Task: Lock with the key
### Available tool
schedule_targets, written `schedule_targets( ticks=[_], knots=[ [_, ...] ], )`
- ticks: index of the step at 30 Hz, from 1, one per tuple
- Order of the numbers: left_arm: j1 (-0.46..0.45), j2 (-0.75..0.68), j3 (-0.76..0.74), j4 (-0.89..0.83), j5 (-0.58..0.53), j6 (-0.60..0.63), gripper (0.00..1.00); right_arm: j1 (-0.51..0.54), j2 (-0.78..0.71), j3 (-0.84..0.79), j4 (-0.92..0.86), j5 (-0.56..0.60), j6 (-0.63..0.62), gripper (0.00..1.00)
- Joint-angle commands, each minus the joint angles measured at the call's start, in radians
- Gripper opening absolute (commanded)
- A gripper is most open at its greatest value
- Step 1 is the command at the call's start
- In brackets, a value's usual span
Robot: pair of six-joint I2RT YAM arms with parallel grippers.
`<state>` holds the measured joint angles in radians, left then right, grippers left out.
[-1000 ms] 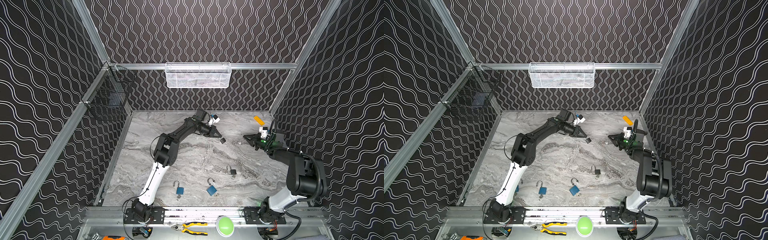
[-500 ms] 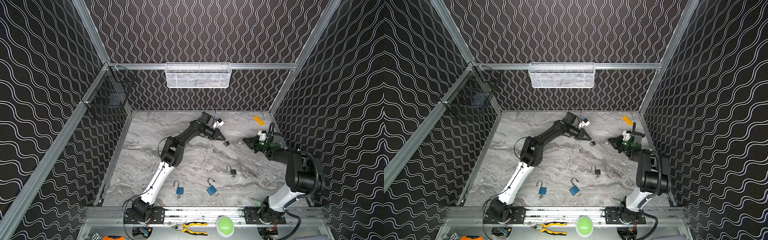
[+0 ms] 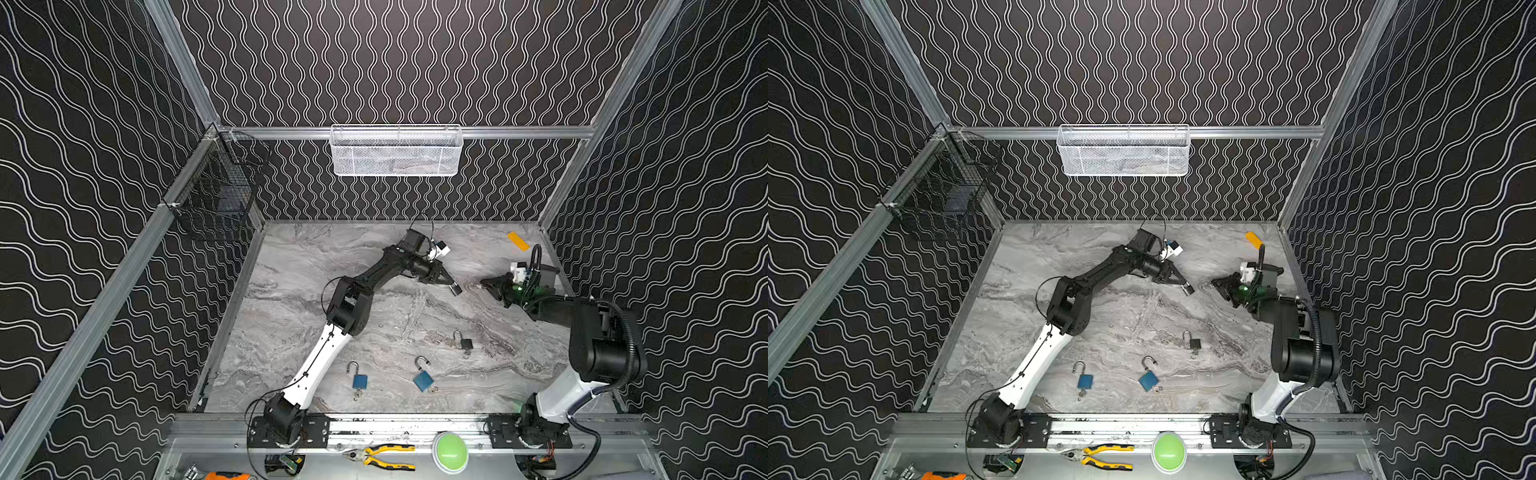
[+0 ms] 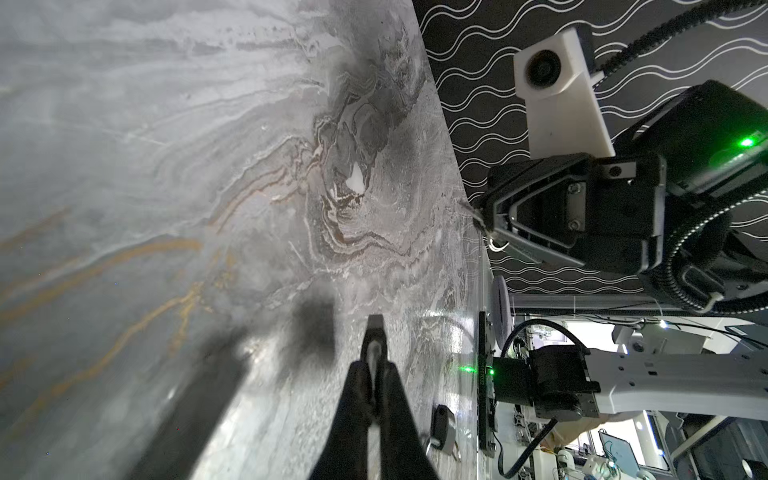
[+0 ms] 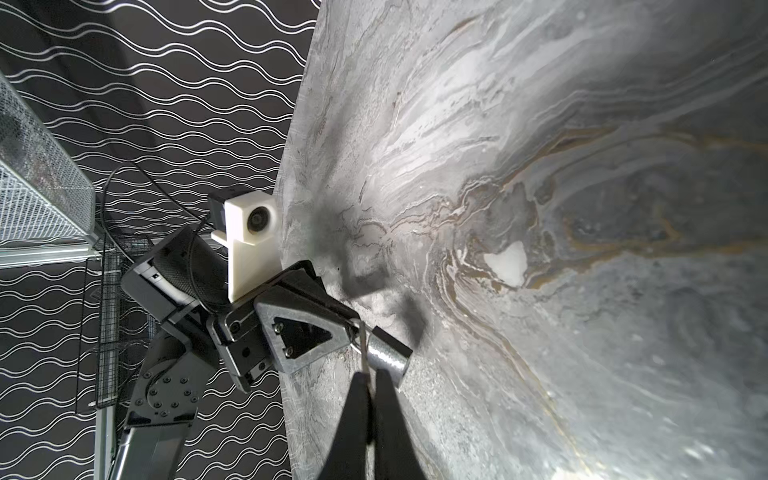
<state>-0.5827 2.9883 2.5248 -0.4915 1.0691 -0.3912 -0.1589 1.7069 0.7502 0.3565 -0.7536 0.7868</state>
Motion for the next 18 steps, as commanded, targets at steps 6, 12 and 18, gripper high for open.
schedule_targets(
  ticks=[6, 12, 18],
  knots=[
    [0.009, 0.014, 0.021, -0.008, -0.042, -0.001, 0.00, 0.004, 0.005, 0.006, 0.010, 0.005, -0.014, 0.00],
    [0.009, 0.027, 0.028, 0.022, -0.064, -0.038, 0.02, 0.004, 0.002, -0.002, 0.026, -0.004, -0.015, 0.00],
    [0.009, 0.041, 0.029, 0.063, -0.081, -0.083, 0.10, 0.007, 0.003, -0.005, 0.035, -0.006, -0.012, 0.00]
  ],
)
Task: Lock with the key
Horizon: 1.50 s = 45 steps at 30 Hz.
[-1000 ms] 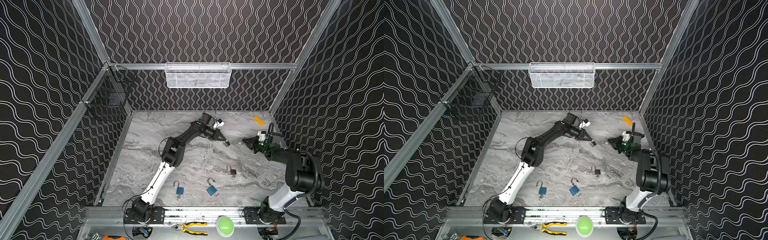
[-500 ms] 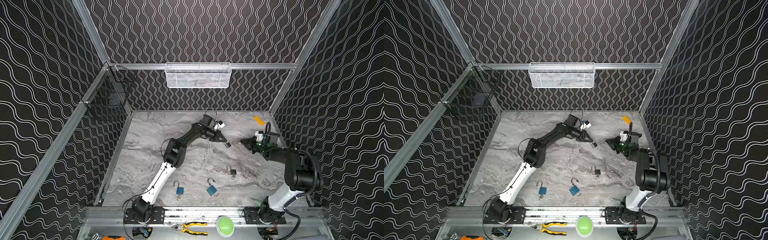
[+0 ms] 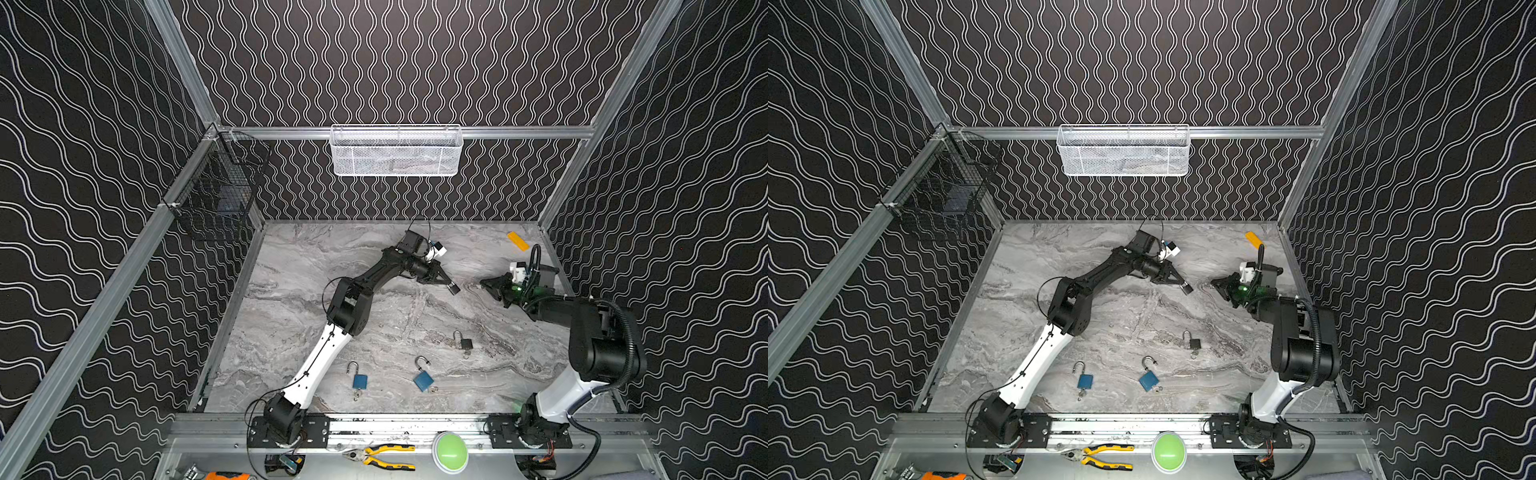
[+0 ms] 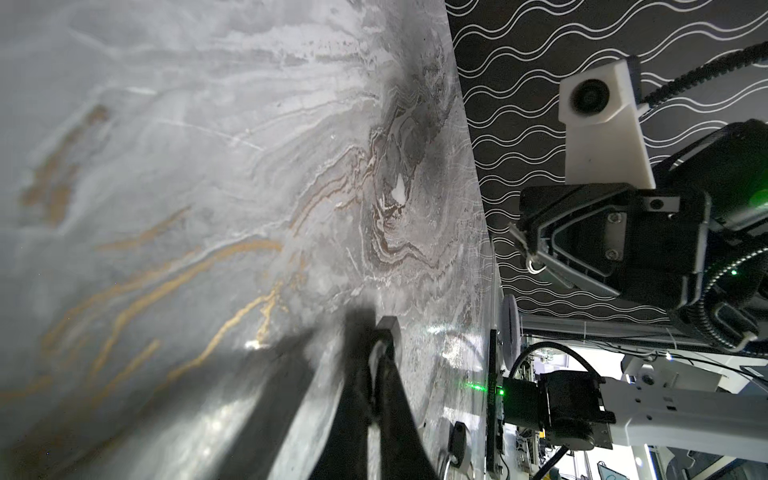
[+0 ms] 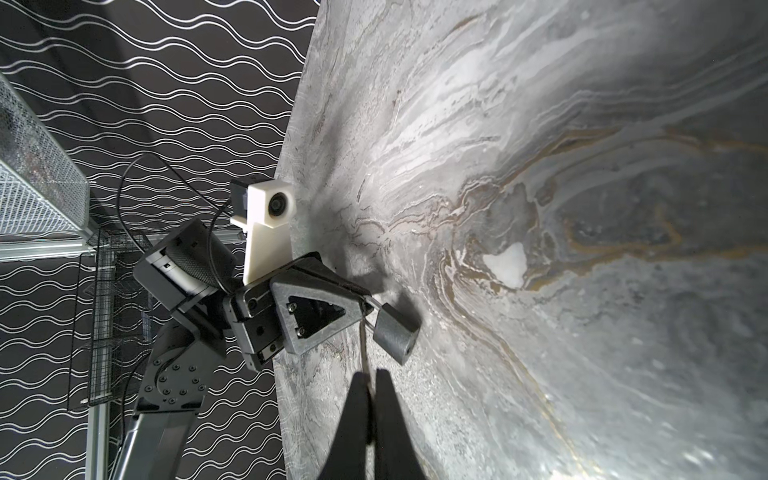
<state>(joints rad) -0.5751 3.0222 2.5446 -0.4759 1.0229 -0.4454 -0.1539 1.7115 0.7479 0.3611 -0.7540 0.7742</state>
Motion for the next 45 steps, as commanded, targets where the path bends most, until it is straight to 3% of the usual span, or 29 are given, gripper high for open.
schedule_targets(
  ticks=[1, 10, 19, 25, 29, 38, 41, 45],
  knots=[
    [0.001, 0.009, 0.009, 0.056, -0.042, -0.040, 0.13, 0.002, -0.001, -0.005, 0.033, -0.004, 0.001, 0.00],
    [-0.008, 0.020, -0.003, 0.193, -0.091, -0.174, 0.30, 0.005, 0.002, -0.009, 0.035, -0.005, -0.004, 0.00],
    [-0.024, 0.017, -0.035, 0.314, -0.116, -0.265, 0.38, 0.007, 0.016, -0.008, 0.037, -0.001, -0.007, 0.00],
    [-0.031, -0.060, -0.134, 0.456, -0.174, -0.309, 0.42, 0.015, 0.043, 0.008, 0.031, 0.013, -0.010, 0.00],
    [-0.021, -0.144, -0.194, 0.490, -0.239, -0.298, 0.47, 0.040, 0.070, 0.048, 0.006, 0.051, -0.014, 0.00],
    [0.055, -0.397, -0.372, 0.574, -0.256, -0.273, 0.51, 0.080, 0.153, 0.171, -0.096, 0.125, -0.055, 0.00],
    [0.083, -0.541, -0.501, 0.547, -0.245, -0.218, 0.51, 0.088, 0.180, 0.237, -0.171, 0.131, -0.094, 0.00],
    [0.122, -0.800, -0.762, 0.492, -0.340, -0.117, 0.52, 0.104, 0.216, 0.282, -0.195, 0.153, -0.103, 0.00]
  ],
)
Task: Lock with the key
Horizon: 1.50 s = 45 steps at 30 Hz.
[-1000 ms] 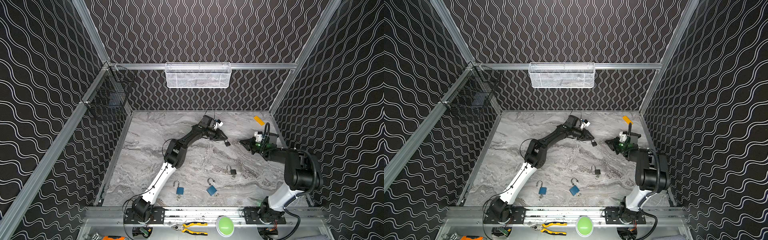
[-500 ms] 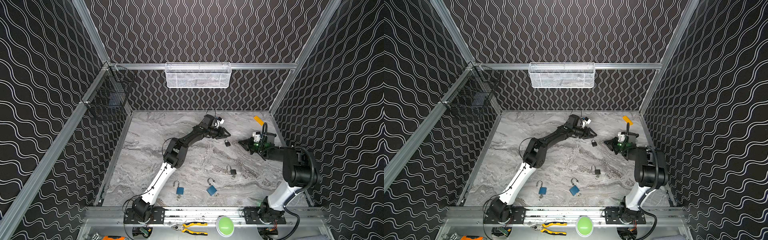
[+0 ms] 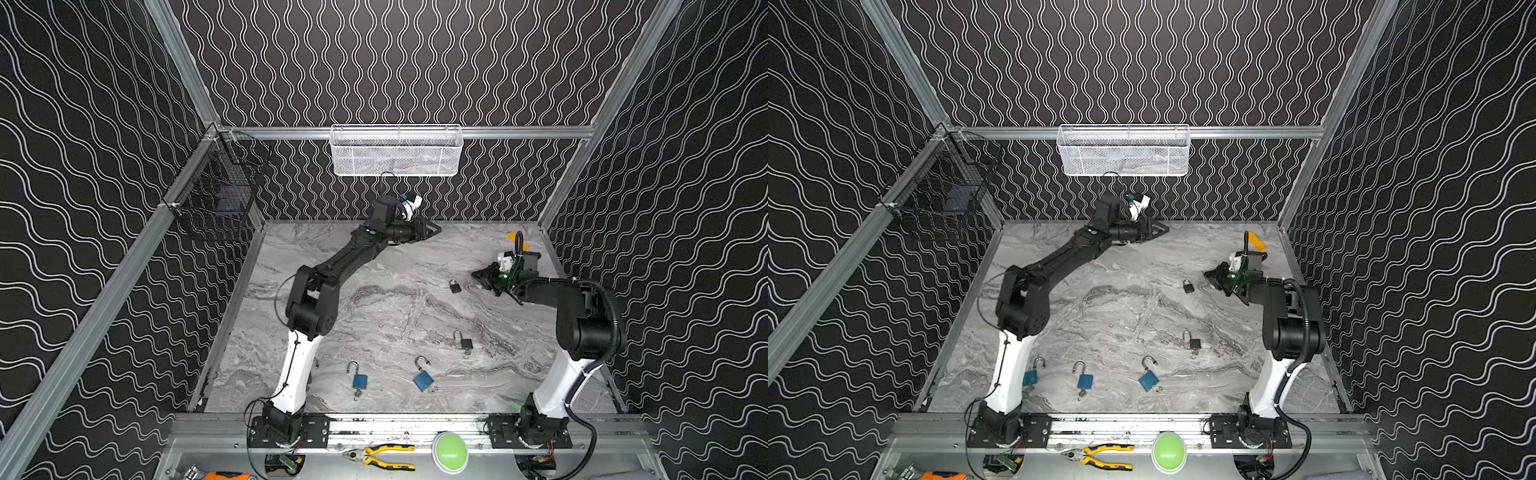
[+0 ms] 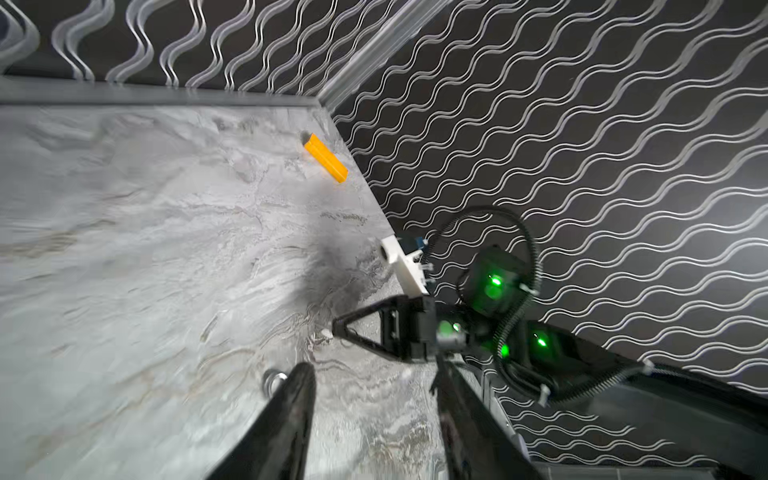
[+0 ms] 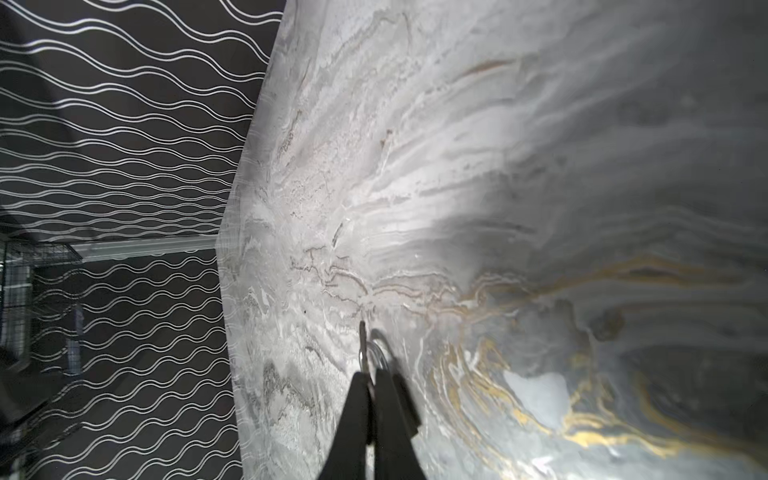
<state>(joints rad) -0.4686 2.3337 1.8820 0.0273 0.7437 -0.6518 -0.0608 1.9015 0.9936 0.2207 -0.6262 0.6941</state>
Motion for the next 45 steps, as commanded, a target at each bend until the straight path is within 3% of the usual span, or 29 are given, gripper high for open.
schedule_targets(
  ticks=[1, 4, 9, 10, 12, 14, 17, 30, 38, 45],
  knots=[
    [0.027, -0.170, -0.168, -0.021, -0.097, 0.091, 0.54, 0.018, 0.037, 0.050, -0.070, 0.029, -0.029, 0.00],
    [0.053, -0.323, -0.374, 0.023, -0.158, 0.071, 0.65, 0.043, 0.056, 0.073, -0.091, 0.055, -0.036, 0.00],
    [0.054, -0.497, -0.647, 0.106, -0.236, 0.026, 0.67, 0.074, 0.073, 0.075, -0.085, 0.105, -0.033, 0.00],
    [0.054, -0.528, -0.692, 0.121, -0.245, 0.012, 0.70, 0.078, 0.081, 0.085, -0.100, 0.113, -0.041, 0.01],
    [0.054, -0.585, -0.770, 0.143, -0.260, -0.003, 0.87, 0.082, 0.094, 0.091, -0.107, 0.118, -0.039, 0.02],
    [0.054, -0.632, -0.817, 0.141, -0.281, -0.004, 0.88, 0.084, 0.096, 0.089, -0.104, 0.124, -0.039, 0.03],
    [0.054, -0.685, -0.839, 0.083, -0.322, 0.022, 0.98, 0.084, 0.091, 0.081, -0.111, 0.132, -0.044, 0.06],
    [0.054, -0.898, -0.882, -0.018, -0.426, 0.025, 0.99, 0.085, 0.069, 0.043, -0.114, 0.140, -0.044, 0.31],
    [0.054, -1.030, -0.870, -0.173, -0.535, 0.049, 0.99, 0.086, 0.002, 0.034, -0.190, 0.196, -0.089, 0.56],
    [0.054, -1.153, -0.888, -0.350, -0.662, 0.045, 0.99, 0.087, -0.177, 0.022, -0.342, 0.290, -0.186, 0.79]
  ],
)
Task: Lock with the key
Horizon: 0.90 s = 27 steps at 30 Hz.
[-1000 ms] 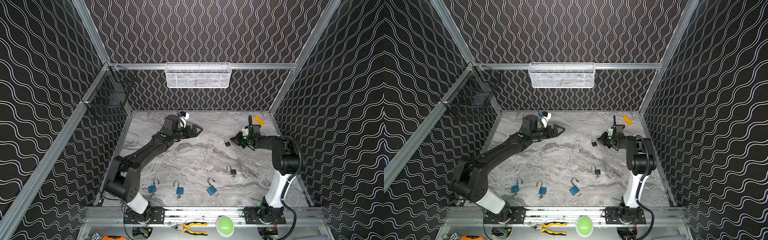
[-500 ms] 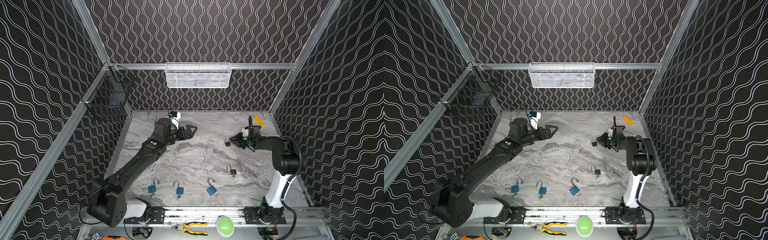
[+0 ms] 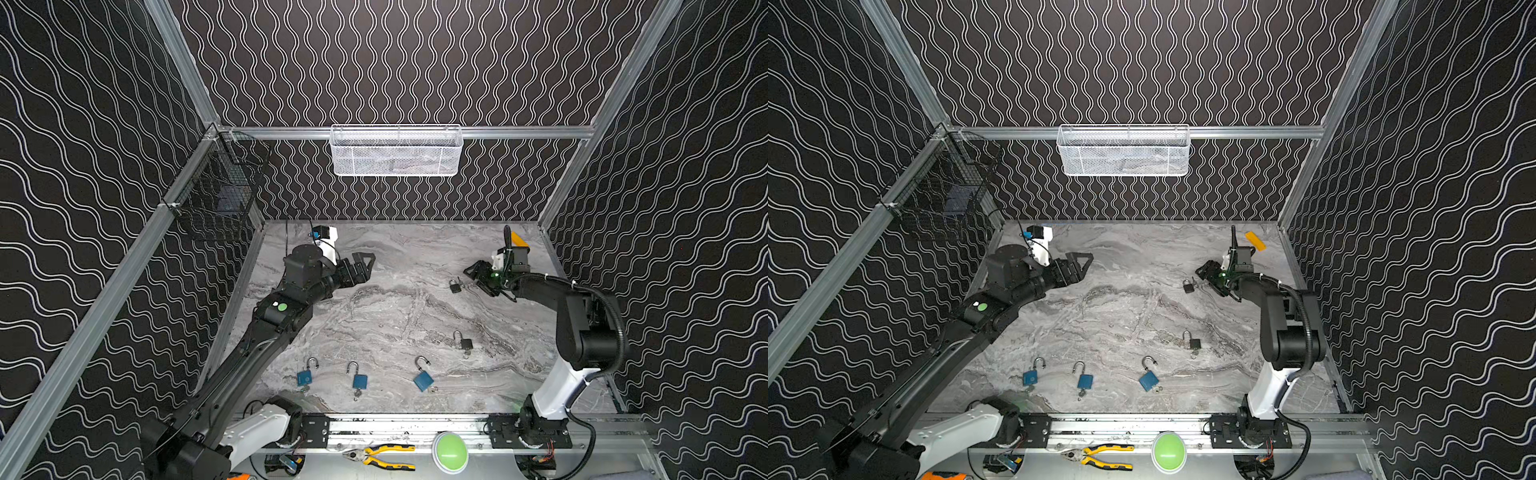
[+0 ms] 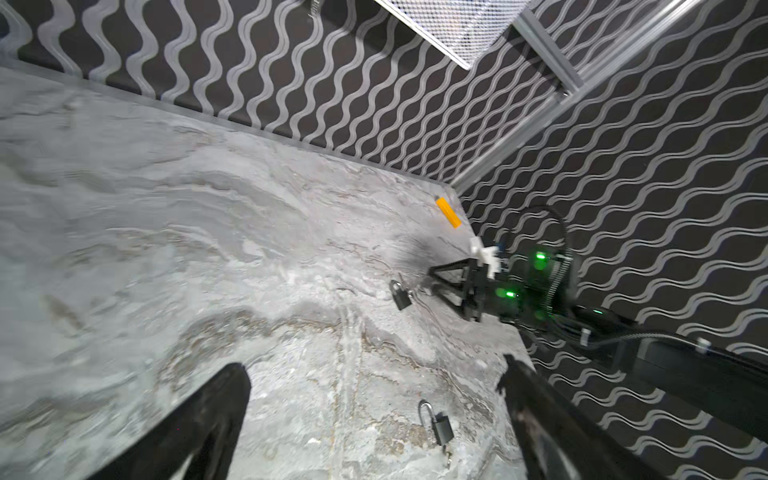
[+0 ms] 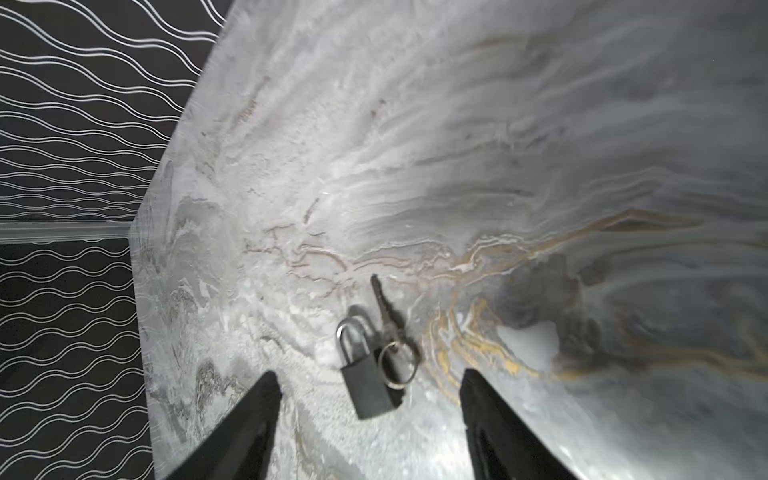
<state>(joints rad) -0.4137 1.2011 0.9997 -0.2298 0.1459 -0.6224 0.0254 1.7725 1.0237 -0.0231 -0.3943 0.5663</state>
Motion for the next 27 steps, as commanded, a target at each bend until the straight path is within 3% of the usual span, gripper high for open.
schedule_targets(
  ticks=[1, 5, 10, 14, 21, 27],
  knots=[
    [0.000, -0.031, -0.004, -0.123, -0.078, 0.016, 0.99, 0.000, -0.083, -0.016, -0.125, 0.072, -0.069, 0.86],
    [0.000, -0.062, -0.024, -0.194, -0.105, 0.018, 0.99, 0.009, -0.246, -0.085, -0.217, 0.137, -0.088, 1.00],
    [0.000, -0.110, -0.086, -0.206, -0.117, 0.027, 0.99, 0.054, -0.430, -0.144, -0.389, 0.221, -0.070, 1.00],
    [0.000, -0.171, -0.176, -0.178, -0.152, 0.012, 0.99, 0.156, -0.519, -0.183, -0.544, 0.327, -0.039, 1.00],
    [0.000, -0.246, -0.254, -0.214, -0.260, -0.061, 0.99, 0.362, -0.554, -0.248, -0.650, 0.410, 0.064, 1.00],
    [0.000, -0.208, -0.183, -0.246, -0.180, 0.007, 0.99, 0.473, -0.493, -0.261, -0.686, 0.454, 0.149, 0.95]
  ],
)
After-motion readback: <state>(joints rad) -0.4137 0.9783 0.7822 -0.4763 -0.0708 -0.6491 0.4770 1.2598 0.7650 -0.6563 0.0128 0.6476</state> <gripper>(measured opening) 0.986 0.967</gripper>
